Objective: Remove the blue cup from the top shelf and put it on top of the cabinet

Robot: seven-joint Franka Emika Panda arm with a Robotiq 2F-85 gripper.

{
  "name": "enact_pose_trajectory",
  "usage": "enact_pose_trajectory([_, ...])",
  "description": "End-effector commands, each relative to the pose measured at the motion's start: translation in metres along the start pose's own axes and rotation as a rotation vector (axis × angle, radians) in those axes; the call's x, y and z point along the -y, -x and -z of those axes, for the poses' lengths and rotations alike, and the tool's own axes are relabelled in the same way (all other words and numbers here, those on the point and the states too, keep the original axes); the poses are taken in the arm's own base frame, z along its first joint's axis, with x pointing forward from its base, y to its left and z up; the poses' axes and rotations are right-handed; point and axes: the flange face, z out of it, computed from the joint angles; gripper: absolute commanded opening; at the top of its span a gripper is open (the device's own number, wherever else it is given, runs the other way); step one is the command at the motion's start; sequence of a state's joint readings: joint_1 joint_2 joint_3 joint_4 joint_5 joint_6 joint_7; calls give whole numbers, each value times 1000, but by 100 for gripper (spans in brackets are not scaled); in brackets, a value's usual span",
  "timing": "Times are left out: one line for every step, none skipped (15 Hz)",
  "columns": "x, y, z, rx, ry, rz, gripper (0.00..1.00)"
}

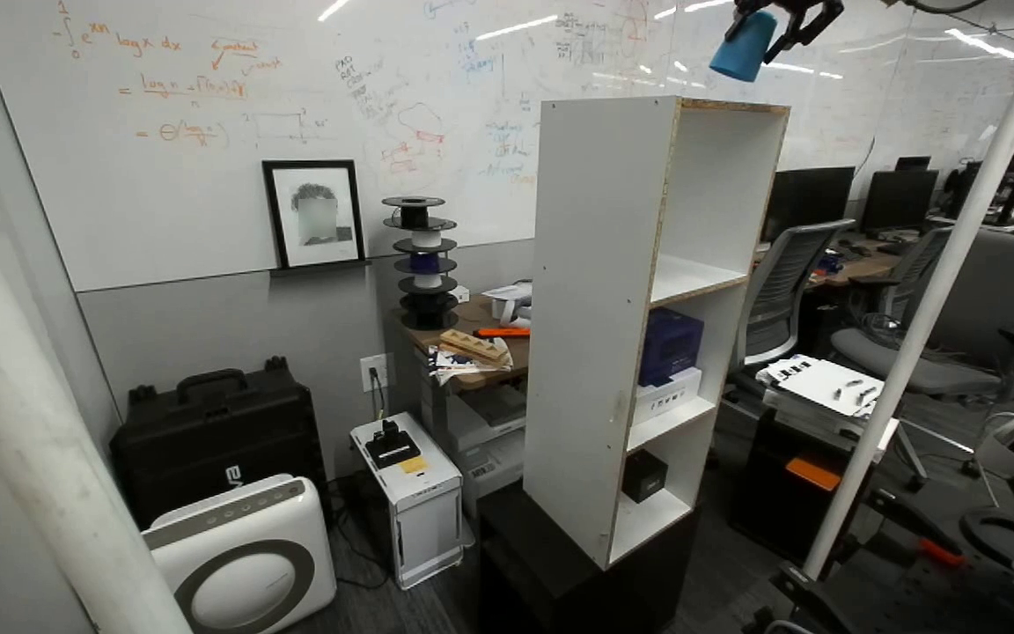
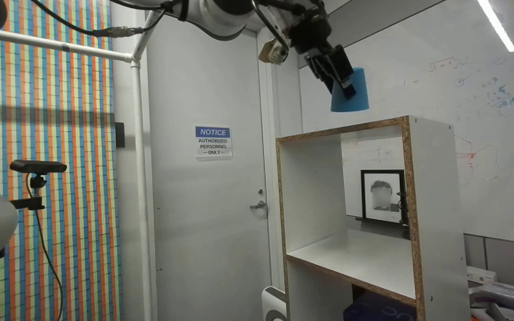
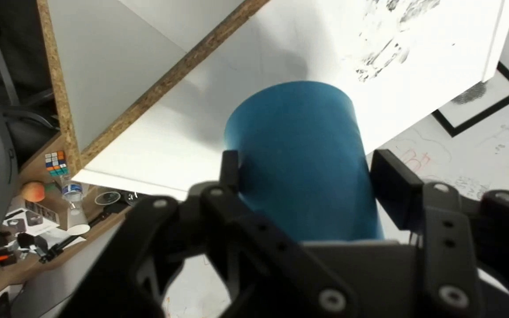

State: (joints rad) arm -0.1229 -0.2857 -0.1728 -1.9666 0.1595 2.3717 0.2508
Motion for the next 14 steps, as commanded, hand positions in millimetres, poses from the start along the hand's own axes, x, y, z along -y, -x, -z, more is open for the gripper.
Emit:
enact_pose_trajectory([17,-28,-9,38,97,4,48])
enact_pose_trajectory([20,-30,-11,55,122,15,48])
enact_pose_trajectory([22,-31,-12,68,141,21,48])
enact_pose_trajectory([25,-32,-13,85,154,36,55])
enact_pose_trajectory([26,-33,-12,95,162,40,93])
enact_pose_trajectory([28,-32,-11,108,169,52,95])
enact_pose_trajectory([29,-32,-10,114,173,56,99])
enact_pose_trajectory([30,-31,-8,110,176,63,100])
enact_pose_trajectory([31,-31,-6,102,169,60,100])
enact_pose_trajectory([31,-32,-4,98,165,57,100])
enact_pose_trajectory([31,-28,0,105,140,55,100])
enact_pose_trajectory([31,-26,4,101,131,61,100])
enact_pose_trajectory([32,-18,12,99,118,81,100])
enact_pose_trajectory([33,-10,19,112,105,103,100])
